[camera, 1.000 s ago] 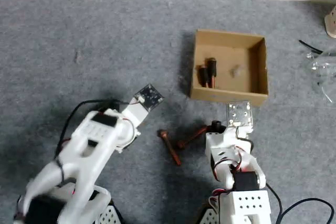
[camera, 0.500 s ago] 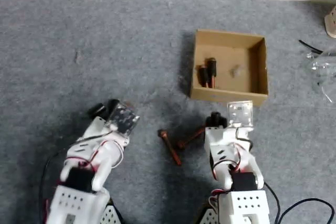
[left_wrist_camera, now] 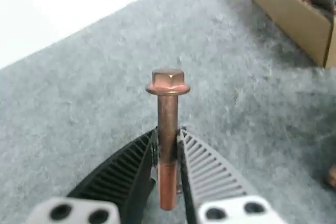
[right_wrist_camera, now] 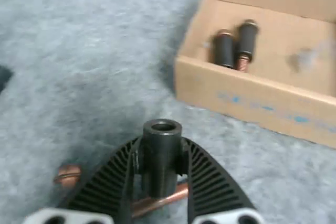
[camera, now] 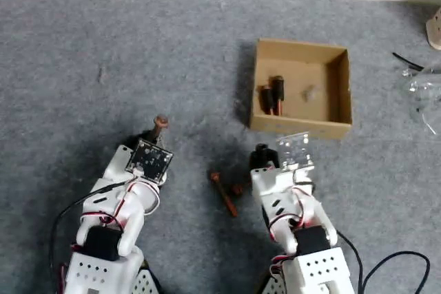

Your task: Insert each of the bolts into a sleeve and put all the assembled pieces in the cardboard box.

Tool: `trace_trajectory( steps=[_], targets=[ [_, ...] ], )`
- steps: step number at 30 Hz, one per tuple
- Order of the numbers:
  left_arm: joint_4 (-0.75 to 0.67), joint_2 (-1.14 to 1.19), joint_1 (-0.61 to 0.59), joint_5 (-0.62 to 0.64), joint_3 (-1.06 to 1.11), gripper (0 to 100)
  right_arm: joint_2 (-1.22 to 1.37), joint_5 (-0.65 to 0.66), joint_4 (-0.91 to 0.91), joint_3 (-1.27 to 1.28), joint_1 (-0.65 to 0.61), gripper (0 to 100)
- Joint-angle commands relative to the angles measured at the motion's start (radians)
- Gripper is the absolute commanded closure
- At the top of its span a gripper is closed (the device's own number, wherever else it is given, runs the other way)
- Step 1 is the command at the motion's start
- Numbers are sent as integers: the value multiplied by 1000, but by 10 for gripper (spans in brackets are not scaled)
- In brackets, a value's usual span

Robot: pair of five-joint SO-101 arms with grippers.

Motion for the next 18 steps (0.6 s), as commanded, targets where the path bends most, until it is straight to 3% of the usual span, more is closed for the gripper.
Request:
trace_trajectory(
  steps=[1,3,8,12,18],
  targets=[
    [-54,-31,-5,11,-2,992,-16,8,-39,77,-21,989],
    [-101,-31,-13,41,-2,992,-16,8,-48,77,-21,989],
    [-189,-31,-54,265,-2,993,-16,8,-166,119,-22,992],
    [-199,-31,19,488,-1,993,-16,8,-173,124,-25,992],
    [-250,-33,62,781,-13,993,-16,14,-174,127,-188,992]
  ],
)
